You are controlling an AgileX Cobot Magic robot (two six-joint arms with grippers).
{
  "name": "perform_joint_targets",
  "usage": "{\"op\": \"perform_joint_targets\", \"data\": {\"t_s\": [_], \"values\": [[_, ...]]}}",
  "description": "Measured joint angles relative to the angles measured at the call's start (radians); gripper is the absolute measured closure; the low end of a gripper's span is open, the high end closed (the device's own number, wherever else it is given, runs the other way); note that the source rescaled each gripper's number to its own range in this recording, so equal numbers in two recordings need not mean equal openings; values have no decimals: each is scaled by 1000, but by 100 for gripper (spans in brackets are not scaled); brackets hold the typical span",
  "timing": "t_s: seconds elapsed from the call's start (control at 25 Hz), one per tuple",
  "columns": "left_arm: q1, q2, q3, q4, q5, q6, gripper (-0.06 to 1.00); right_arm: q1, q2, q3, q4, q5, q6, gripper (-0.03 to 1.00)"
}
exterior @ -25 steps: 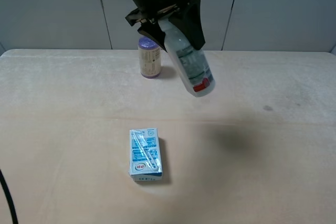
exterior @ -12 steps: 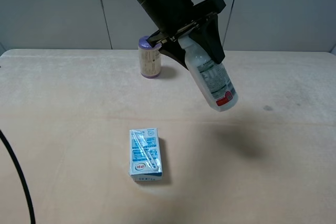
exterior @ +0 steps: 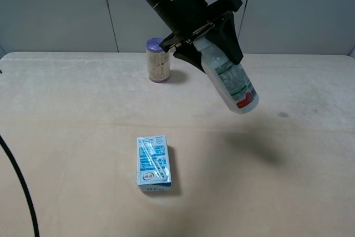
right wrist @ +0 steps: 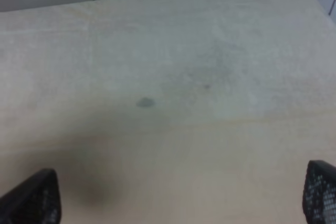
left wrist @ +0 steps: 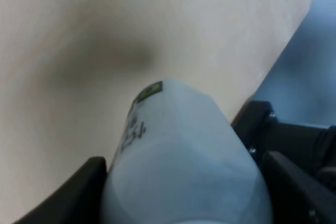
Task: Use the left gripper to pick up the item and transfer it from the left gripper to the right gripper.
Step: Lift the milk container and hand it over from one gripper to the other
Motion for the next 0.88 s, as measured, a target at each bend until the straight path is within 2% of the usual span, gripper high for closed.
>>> {"op": "perform_joint_targets", "data": {"t_s": [0.2, 0.36, 0.88], "values": [[25, 0, 0, -35, -5, 9, 94, 11, 95, -5, 117, -5, -80, -3], [54, 0, 0, -80, -5, 37, 94, 74, 224, -44, 164, -71, -118, -3], [76, 0, 1, -144, 20, 79, 94, 510, 802, -163, 169, -404, -420, -3]]}}
